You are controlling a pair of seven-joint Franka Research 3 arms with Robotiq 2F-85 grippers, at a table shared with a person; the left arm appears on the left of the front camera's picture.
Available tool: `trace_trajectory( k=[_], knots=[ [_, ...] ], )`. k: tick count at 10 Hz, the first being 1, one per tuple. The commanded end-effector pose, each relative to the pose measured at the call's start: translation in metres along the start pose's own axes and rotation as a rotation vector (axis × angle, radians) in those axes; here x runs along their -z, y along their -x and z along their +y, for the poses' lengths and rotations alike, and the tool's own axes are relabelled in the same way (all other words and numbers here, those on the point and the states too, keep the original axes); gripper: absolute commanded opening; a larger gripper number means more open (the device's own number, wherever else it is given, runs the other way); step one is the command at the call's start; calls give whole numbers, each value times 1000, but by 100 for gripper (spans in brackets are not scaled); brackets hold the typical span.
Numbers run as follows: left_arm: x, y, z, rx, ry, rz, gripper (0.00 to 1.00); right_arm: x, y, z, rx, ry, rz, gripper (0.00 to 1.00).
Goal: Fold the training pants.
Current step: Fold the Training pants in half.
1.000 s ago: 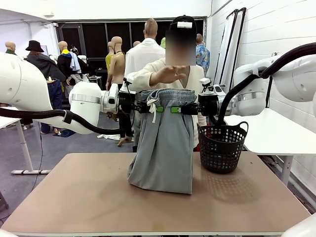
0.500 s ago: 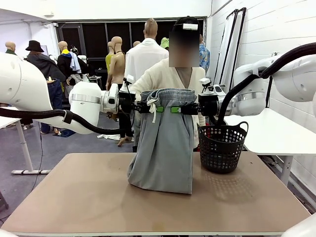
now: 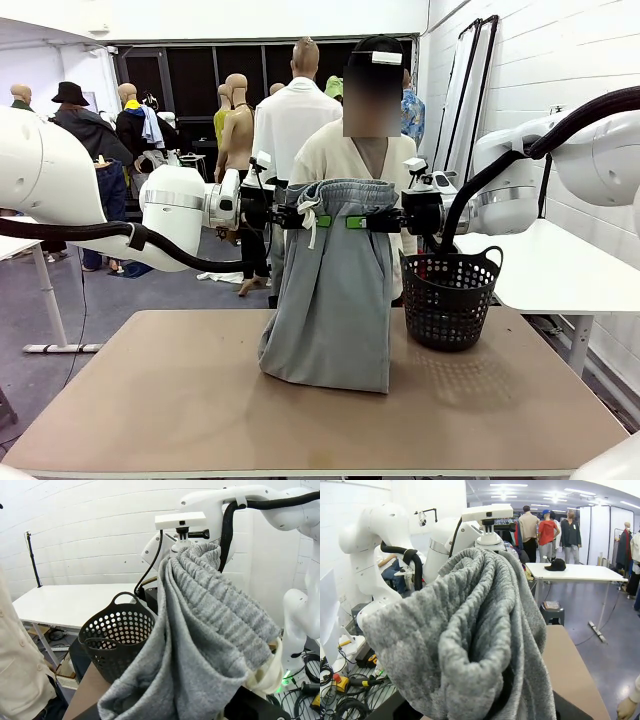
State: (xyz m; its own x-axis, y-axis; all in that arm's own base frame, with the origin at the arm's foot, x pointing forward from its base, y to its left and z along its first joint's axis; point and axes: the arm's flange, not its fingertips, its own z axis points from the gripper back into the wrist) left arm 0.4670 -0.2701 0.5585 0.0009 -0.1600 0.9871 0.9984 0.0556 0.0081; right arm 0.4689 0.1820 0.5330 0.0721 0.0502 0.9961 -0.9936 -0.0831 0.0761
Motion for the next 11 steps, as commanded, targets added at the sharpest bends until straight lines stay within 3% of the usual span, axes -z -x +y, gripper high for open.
trace_trajectory(
  k=[1,11],
  knots=[
    [-1,1,-4,16,-9,-28,0,2,-4,1,-4,-3,-9,0],
    [-1,1,-4,16,-9,-28,0,2,-4,1,-4,-3,-9,0]
  ],
)
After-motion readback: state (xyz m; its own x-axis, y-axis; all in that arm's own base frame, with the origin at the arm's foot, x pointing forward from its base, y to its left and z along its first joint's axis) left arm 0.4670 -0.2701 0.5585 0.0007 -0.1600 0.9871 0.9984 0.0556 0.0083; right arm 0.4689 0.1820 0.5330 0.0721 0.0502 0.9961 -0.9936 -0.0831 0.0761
